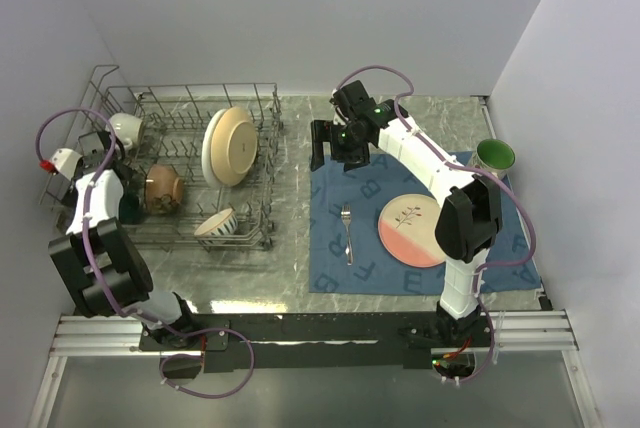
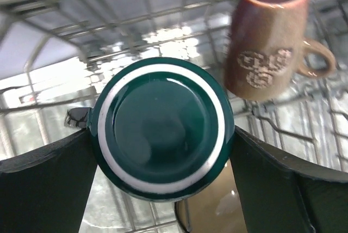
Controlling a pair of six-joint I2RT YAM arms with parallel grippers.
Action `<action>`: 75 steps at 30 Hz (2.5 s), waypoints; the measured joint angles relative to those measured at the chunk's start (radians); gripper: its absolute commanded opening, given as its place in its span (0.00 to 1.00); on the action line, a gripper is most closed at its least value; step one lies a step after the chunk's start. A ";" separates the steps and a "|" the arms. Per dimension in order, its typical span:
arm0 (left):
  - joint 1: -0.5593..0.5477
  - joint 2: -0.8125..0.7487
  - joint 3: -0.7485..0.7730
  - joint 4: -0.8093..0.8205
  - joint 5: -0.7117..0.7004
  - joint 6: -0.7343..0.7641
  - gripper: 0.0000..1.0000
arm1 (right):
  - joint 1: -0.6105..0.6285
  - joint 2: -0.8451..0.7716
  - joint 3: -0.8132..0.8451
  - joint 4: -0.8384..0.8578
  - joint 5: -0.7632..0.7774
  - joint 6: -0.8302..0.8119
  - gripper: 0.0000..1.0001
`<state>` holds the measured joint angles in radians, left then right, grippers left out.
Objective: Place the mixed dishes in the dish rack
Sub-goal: Move the dish rack
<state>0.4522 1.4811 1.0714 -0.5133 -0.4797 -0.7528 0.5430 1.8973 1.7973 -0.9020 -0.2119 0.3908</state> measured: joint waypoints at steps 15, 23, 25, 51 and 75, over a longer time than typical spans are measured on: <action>0.027 -0.054 -0.022 -0.057 -0.185 -0.084 0.99 | 0.000 0.000 0.000 0.000 -0.016 -0.008 1.00; 0.007 -0.059 -0.022 -0.075 -0.210 -0.100 0.99 | 0.000 0.000 -0.001 0.000 -0.016 -0.015 1.00; -0.004 -0.073 -0.022 -0.089 -0.218 -0.100 0.99 | 0.000 0.000 -0.002 -0.001 -0.016 -0.016 1.00; -0.155 -0.368 0.133 -0.193 0.077 0.163 0.99 | -0.002 -0.080 -0.042 0.031 0.047 -0.011 1.00; -0.507 -0.444 0.216 -0.170 0.311 0.223 0.99 | -0.031 -0.290 -0.148 0.182 0.072 0.022 1.00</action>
<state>-0.0551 1.0367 1.2869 -0.6834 -0.1692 -0.5301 0.5117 1.6070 1.6489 -0.7197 -0.1398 0.4126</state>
